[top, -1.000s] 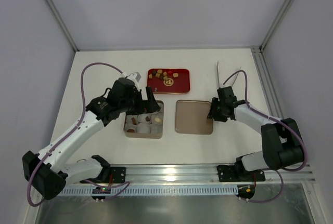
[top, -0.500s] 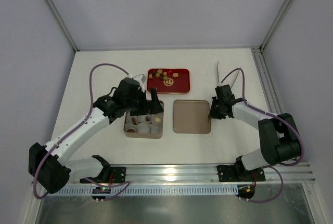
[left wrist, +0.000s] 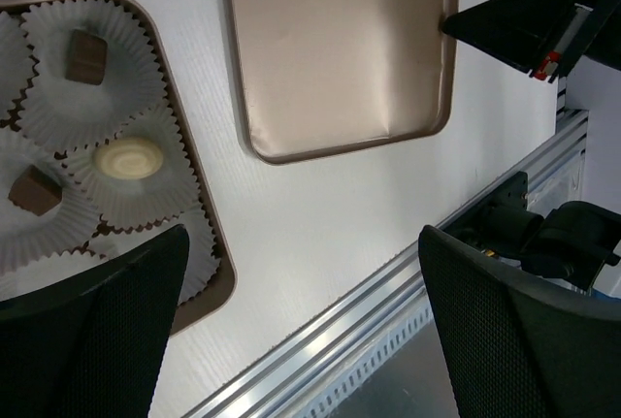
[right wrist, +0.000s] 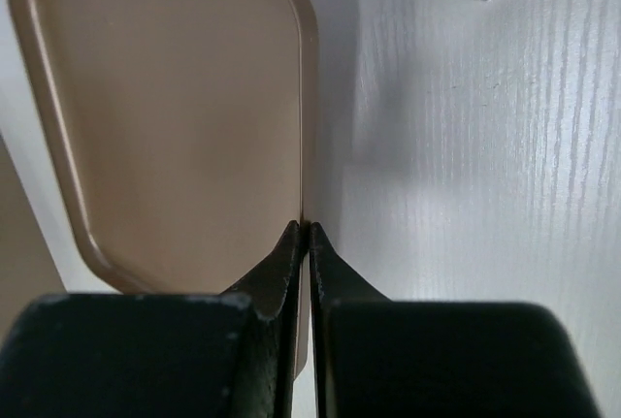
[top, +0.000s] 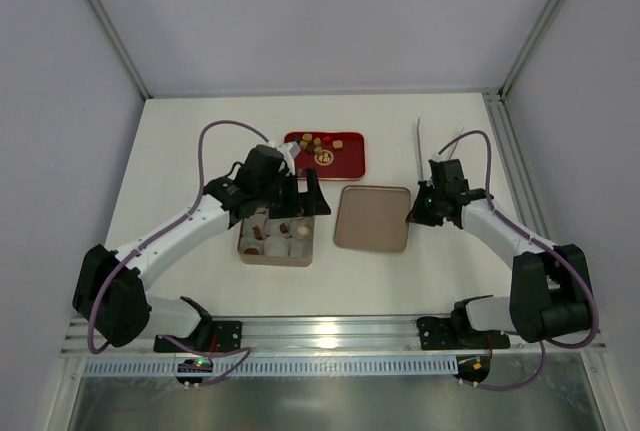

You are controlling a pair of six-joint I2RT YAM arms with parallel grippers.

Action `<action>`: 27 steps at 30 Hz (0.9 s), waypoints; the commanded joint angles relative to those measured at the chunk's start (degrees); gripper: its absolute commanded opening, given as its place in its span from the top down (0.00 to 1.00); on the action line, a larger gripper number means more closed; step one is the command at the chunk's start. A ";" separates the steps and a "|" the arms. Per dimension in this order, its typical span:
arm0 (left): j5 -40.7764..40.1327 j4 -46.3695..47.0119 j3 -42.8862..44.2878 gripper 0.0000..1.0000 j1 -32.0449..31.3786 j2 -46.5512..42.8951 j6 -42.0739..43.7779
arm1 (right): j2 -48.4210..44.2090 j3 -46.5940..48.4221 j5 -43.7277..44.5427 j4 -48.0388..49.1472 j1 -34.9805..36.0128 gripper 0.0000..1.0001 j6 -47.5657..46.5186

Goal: Pack the chocolate

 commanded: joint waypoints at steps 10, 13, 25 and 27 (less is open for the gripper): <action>6.35 9.89 6.47 0.05 -0.36 11.74 -0.02 | -9.16 6.60 -9.32 -4.71 -4.54 0.96 -1.81; 7.23 11.12 7.79 0.05 -0.36 14.29 -0.72 | -10.13 7.13 -11.77 -5.25 -5.68 0.96 -1.72; 12.68 19.73 8.85 0.09 -0.36 20.01 -6.34 | -12.94 8.27 -22.14 -4.55 -7.35 0.96 0.74; 14.34 22.18 8.93 0.14 -0.36 20.37 -7.58 | -13.03 7.75 -23.29 -3.84 -7.35 0.96 1.88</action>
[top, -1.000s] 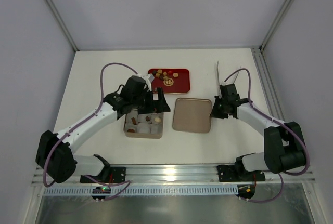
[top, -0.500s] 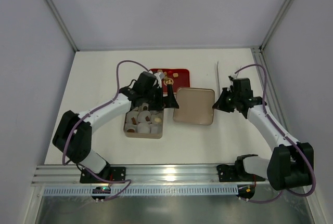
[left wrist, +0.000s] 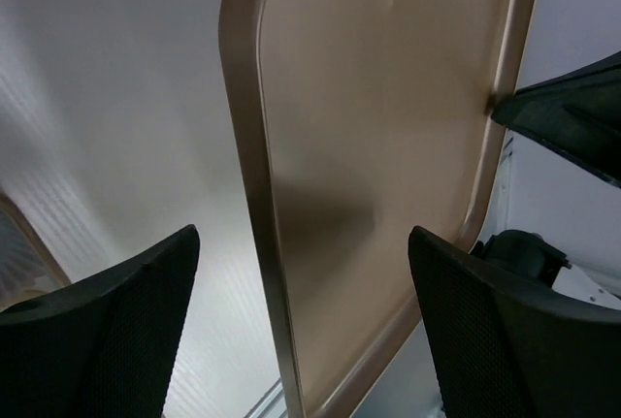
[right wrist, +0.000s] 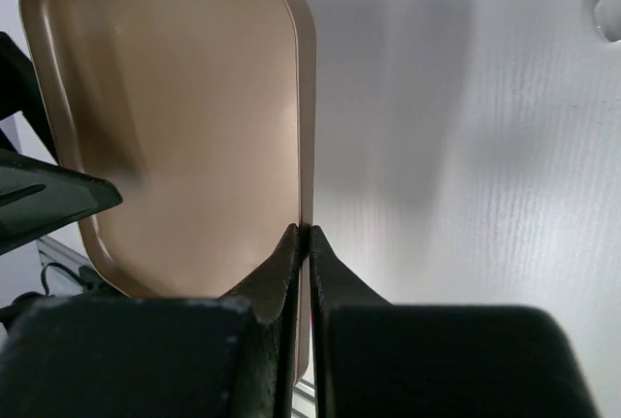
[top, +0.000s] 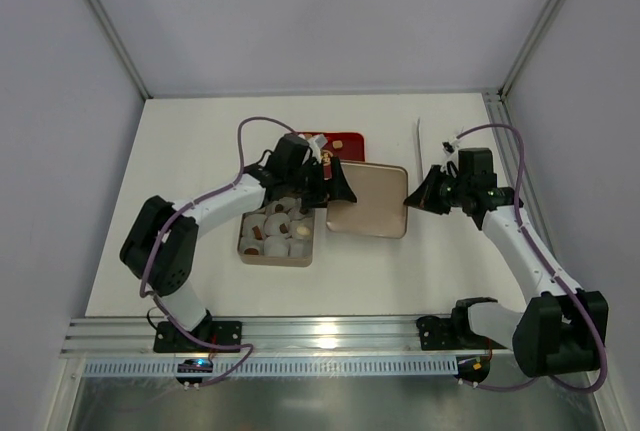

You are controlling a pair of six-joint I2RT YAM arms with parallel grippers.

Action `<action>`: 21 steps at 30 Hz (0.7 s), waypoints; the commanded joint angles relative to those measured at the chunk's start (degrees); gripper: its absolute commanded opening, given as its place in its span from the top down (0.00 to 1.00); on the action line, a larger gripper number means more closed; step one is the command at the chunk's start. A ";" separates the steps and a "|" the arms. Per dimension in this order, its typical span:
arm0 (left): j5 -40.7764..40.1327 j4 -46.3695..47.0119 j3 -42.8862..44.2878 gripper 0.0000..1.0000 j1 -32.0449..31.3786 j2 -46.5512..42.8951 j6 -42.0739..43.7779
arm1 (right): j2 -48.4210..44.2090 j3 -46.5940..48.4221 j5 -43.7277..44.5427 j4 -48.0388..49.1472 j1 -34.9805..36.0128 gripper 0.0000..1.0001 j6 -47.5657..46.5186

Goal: Pack the chocolate

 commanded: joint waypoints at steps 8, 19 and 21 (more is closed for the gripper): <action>8.03 12.22 1.63 0.42 -0.18 0.46 -8.55 | -2.48 0.11 -7.13 5.09 -0.29 0.96 4.08; 11.46 11.96 1.54 1.00 0.34 0.02 -12.94 | -3.53 0.63 -3.10 4.21 0.41 0.82 1.53; 12.34 10.46 1.54 1.00 0.96 -0.07 -14.00 | -4.76 1.24 2.50 3.60 1.54 0.66 -0.75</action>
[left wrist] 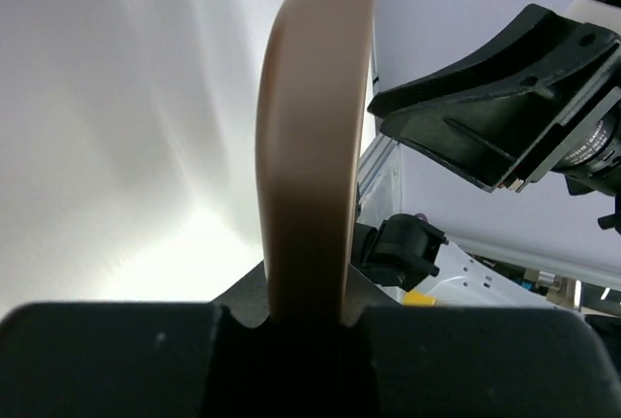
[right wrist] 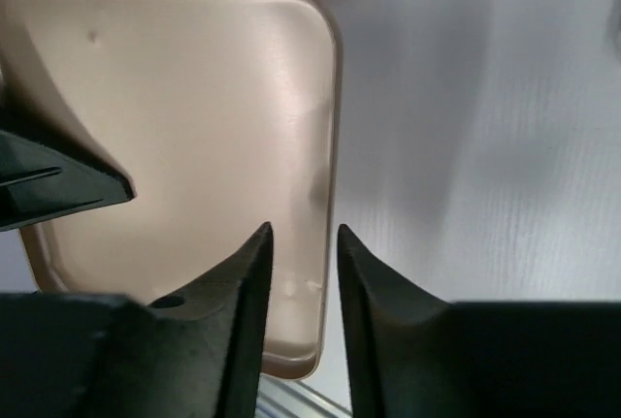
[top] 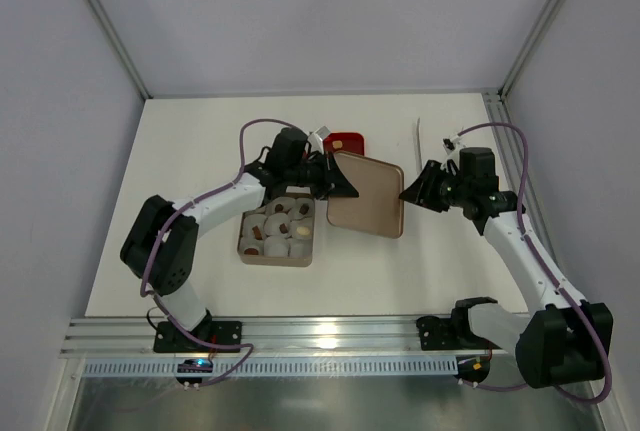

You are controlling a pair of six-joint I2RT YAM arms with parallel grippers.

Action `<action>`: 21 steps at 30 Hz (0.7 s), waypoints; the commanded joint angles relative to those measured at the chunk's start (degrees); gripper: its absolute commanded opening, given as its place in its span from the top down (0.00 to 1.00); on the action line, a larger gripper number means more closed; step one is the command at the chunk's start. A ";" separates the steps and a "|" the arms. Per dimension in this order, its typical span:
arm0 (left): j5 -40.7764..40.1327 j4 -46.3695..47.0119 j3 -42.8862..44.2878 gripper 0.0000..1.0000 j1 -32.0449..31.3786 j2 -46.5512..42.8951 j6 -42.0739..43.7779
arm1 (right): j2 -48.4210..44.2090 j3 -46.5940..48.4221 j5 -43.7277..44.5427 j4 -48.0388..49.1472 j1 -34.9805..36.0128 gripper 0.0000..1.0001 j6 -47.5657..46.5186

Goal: Pack the chocolate

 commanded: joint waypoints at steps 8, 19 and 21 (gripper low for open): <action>6.72 -10.75 2.62 1.00 4.91 -0.99 -5.22 | -12.94 8.49 35.64 -1.31 31.07 0.39 -15.98; 14.28 -11.90 -1.16 1.00 8.69 -1.96 -11.29 | -2.68 8.93 68.59 1.58 69.26 0.38 -36.62; 14.72 -12.07 -1.42 1.00 8.87 -2.31 -11.56 | 1.18 8.85 72.56 3.42 72.25 0.38 -38.84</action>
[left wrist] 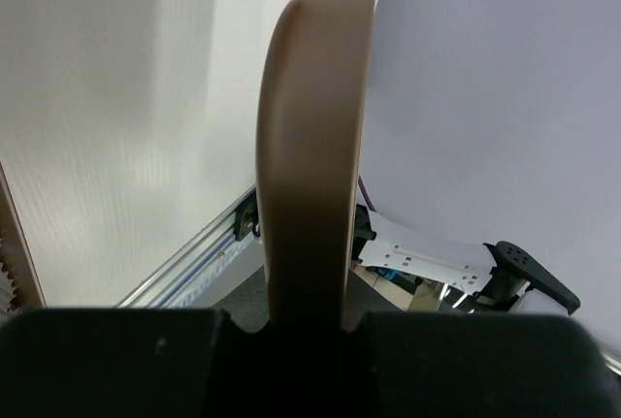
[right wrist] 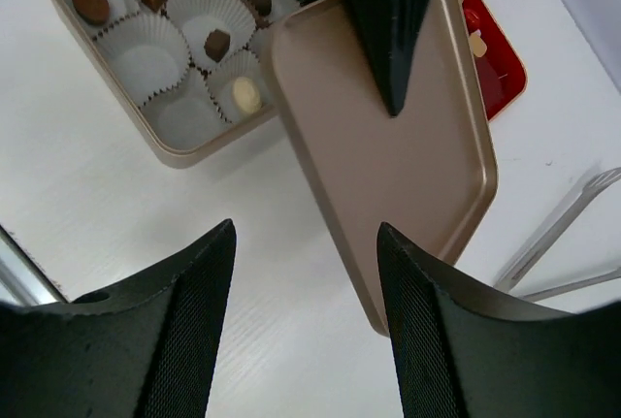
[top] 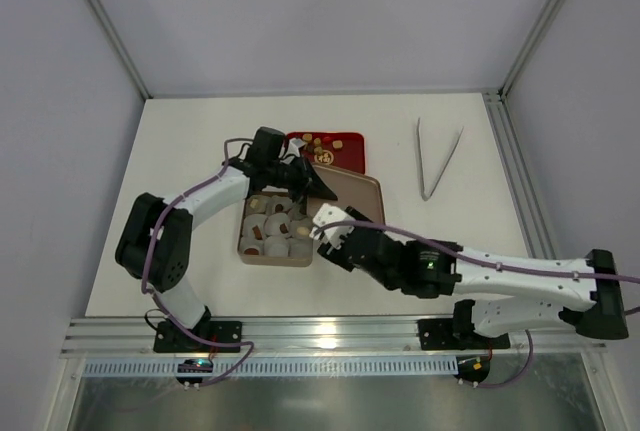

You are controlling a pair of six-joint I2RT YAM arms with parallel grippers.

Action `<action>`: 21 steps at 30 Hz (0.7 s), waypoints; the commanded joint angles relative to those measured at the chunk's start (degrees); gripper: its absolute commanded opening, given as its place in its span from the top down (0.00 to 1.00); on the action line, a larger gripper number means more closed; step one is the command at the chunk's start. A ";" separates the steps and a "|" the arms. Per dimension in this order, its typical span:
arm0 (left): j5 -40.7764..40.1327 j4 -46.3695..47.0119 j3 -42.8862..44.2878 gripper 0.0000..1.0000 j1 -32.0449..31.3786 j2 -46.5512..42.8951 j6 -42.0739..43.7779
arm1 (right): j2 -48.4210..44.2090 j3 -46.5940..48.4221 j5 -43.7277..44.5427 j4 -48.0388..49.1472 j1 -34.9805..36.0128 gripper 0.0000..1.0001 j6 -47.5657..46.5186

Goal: Pack the chocolate

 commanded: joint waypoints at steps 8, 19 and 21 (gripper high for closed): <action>5.39 -1.92 -1.47 1.00 0.55 -4.83 -1.26 | 11.88 1.11 16.83 6.27 5.43 0.35 -18.28; 6.36 -4.38 -3.23 1.00 0.72 -7.74 0.23 | 19.97 1.37 22.80 11.72 5.43 0.38 -23.91; 6.53 -4.38 -3.93 1.00 0.72 -8.26 0.41 | 20.58 1.90 22.90 12.34 5.43 0.43 -24.88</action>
